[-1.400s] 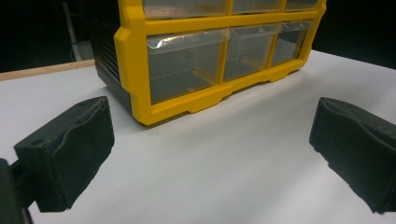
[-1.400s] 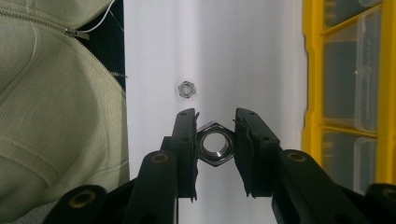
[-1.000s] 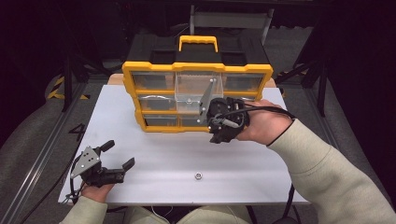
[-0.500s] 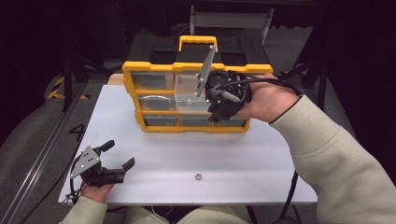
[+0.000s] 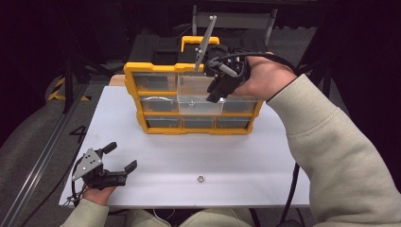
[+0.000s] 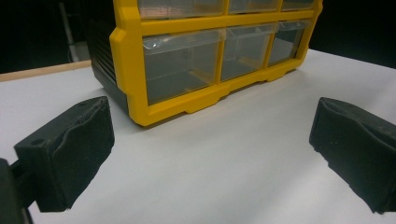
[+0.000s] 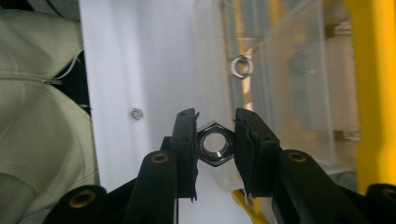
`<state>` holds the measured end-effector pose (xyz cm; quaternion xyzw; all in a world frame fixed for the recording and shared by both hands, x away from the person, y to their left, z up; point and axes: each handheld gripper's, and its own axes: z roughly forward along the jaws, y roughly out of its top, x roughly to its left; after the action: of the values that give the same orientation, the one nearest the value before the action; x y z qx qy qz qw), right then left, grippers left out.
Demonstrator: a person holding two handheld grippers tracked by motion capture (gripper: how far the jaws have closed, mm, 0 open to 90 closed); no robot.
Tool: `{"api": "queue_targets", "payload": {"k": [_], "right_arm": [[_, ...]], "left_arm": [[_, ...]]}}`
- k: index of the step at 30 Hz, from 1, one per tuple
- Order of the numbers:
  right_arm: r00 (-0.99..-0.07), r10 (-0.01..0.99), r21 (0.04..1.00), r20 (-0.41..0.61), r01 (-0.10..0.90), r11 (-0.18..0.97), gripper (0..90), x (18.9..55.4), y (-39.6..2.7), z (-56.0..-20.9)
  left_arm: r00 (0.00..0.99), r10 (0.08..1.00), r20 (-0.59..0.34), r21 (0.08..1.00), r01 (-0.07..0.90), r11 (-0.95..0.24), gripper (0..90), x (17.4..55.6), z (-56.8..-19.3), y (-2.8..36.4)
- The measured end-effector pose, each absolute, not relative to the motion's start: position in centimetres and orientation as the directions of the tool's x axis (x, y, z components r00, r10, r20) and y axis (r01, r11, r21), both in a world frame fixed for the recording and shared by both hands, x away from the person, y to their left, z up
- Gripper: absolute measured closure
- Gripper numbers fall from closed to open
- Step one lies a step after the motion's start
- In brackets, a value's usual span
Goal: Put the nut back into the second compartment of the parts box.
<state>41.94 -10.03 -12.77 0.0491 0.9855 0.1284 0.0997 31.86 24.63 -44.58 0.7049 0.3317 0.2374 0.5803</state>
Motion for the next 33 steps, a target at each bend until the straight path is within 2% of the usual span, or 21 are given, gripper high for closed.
{"api": "queue_targets", "payload": {"k": [18,33], "right_arm": [[-0.962,0.176,0.263,-0.211,0.117,0.958,70.2,45.8,-9.0,-12.5],[-0.967,0.161,0.249,-0.199,0.109,0.962,70.2,46.7,-7.8,-15.2]], "left_arm": [[0.662,0.748,-0.057,0.977,0.19,-0.094,0.7,31.9,-44.6,24.7],[0.662,0.747,-0.058,0.976,0.194,-0.096,0.7,31.9,-44.6,24.8]]}}
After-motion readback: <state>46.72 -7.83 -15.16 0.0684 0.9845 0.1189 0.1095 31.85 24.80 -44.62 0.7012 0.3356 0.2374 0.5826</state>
